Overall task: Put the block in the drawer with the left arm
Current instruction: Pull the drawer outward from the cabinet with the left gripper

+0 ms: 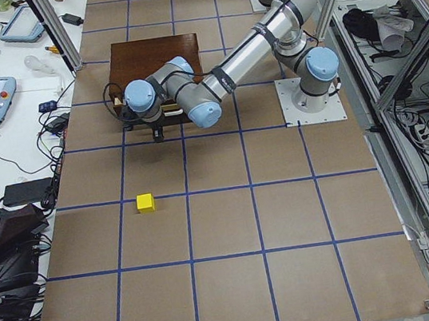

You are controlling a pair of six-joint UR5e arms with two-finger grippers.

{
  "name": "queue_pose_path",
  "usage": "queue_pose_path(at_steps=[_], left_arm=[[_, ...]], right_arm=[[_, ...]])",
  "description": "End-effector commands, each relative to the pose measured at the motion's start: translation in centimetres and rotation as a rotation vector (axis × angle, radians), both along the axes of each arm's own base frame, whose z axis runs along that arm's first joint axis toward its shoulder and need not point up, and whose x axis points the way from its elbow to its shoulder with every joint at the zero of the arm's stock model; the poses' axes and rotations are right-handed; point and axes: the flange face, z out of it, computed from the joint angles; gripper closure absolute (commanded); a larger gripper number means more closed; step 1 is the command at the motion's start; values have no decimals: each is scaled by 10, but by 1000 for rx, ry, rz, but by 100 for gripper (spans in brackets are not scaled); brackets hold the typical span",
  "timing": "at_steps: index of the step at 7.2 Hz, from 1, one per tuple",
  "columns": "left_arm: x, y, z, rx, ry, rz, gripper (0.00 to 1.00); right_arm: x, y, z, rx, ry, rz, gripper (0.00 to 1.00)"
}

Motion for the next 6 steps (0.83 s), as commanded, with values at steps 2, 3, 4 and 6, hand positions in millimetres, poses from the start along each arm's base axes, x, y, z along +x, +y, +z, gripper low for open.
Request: queue_pose_path(at_steps=[2, 3, 4, 6], left_arm=[[20, 6, -1, 5, -8, 25, 2], [26, 8, -1, 1, -9, 25, 2], [27, 8, -1, -3, -8, 11, 2], [44, 14, -3, -7, -6, 26, 2]], right_arm=[[-1, 0, 0, 1, 0, -1, 0], [0, 0, 0, 1, 0, 0, 0], [0, 0, 0, -1, 0, 0, 0], [0, 0, 0, -1, -1, -1, 0]])
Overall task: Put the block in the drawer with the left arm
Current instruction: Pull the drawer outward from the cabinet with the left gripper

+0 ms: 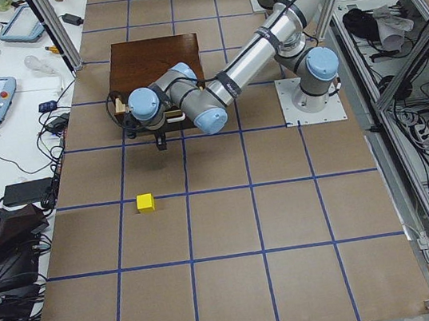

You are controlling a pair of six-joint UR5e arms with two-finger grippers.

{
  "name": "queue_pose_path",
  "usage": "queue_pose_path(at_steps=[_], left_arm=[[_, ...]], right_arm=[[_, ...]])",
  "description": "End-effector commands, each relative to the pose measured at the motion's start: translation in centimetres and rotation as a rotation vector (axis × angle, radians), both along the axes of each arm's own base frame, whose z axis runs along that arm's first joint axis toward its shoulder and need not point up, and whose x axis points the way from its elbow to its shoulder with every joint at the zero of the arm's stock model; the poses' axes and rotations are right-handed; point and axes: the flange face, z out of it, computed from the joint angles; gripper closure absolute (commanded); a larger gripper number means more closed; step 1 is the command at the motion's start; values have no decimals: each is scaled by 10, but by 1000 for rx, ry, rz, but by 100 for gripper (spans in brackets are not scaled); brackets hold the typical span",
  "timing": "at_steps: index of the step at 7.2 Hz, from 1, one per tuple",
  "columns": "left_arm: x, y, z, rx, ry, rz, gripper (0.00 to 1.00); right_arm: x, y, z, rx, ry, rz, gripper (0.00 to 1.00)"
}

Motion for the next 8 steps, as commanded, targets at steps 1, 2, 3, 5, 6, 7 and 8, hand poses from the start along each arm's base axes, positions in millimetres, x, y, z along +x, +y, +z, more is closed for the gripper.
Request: queue_pose_path(at_steps=[1, 2, 3, 5, 6, 7, 8], left_arm=[[13, 5, 0, -5, 1, 7, 2], [19, 8, 0, -4, 2, 18, 2], [26, 10, 0, -4, 2, 29, 2], [38, 15, 0, -11, 0, 31, 1], [38, 15, 0, -12, 0, 27, 1], [38, 15, 0, -14, -1, 27, 1], [38, 15, 0, -14, -1, 25, 1]], right_arm=[[-1, 0, 0, 1, 0, -1, 0], [-1, 0, 0, -1, 0, -1, 0], [0, 0, 0, 1, 0, 0, 0], [0, 0, 0, 1, 0, 0, 0], [0, 0, 0, 1, 0, 0, 0], [0, 0, 0, 1, 0, 0, 0], [0, 0, 0, -1, -1, 0, 0]])
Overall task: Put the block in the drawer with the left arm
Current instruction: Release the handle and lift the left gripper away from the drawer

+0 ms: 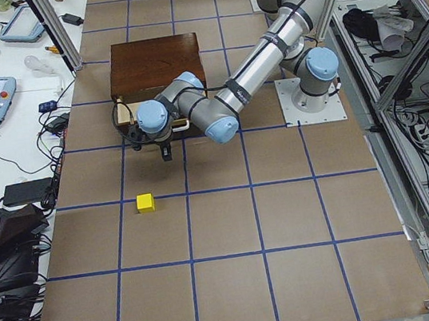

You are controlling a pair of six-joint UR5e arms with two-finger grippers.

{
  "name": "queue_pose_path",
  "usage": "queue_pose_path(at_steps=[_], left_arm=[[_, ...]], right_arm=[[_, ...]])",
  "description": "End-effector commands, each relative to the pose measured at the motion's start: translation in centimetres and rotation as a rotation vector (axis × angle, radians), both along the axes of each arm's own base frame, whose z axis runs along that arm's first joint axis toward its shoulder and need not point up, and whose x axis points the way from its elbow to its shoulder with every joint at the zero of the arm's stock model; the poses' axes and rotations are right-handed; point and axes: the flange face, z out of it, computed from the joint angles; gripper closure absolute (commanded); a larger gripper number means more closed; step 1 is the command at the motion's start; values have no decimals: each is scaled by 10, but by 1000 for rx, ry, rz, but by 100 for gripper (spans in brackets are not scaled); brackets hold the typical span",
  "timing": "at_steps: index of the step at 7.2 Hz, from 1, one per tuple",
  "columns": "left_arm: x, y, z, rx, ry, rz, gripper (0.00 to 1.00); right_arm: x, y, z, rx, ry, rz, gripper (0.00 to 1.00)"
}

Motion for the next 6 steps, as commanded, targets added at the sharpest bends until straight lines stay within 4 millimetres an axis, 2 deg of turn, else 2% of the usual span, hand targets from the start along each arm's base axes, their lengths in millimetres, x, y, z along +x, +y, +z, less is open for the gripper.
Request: queue_pose_path(at_steps=[1, 5, 6], left_arm=[[1, -1, 2, -4, -2, -1, 1], [0, 1, 7, -2, 1, 0, 1], [-2, 2, 16, -11, -5, 2, 1]], right_arm=[[0, 0, 1, -1, 0, 0, 0], [-1, 0, 1, -1, 0, -2, 0], [0, 0, 1, -1, -1, 0, 0]])
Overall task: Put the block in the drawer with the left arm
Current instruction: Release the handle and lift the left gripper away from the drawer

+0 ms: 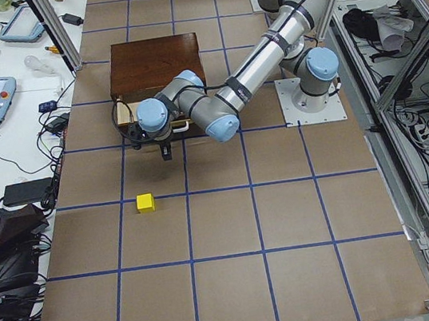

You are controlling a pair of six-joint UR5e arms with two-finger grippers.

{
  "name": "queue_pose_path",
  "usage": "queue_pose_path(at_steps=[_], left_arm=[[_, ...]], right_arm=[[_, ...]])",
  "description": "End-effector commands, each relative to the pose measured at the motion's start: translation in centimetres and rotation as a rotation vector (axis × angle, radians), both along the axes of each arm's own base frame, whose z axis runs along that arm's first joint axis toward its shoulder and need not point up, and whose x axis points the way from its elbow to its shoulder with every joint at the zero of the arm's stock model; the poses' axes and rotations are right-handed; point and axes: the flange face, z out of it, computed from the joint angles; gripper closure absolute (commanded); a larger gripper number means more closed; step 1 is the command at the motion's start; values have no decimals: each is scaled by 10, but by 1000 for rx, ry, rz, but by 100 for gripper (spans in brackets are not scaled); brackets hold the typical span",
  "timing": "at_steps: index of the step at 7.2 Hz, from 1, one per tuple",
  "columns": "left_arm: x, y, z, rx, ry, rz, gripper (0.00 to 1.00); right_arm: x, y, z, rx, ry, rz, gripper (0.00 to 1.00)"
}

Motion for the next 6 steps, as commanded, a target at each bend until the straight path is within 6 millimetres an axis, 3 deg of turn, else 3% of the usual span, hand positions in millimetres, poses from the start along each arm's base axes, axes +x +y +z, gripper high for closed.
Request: queue_pose_path(at_steps=[1, 4, 6], left_arm=[[-2, 4, 19, -9, -10, 2, 1], [18, -5, 90, 26, -82, -92, 1], [48, -10, 93, -32, -156, -286, 2]], right_arm=[[0, 0, 0, -1, 0, -1, 0], [1, 0, 0, -1, -1, 1, 0], [1, 0, 0, 1, -1, 1, 0]])
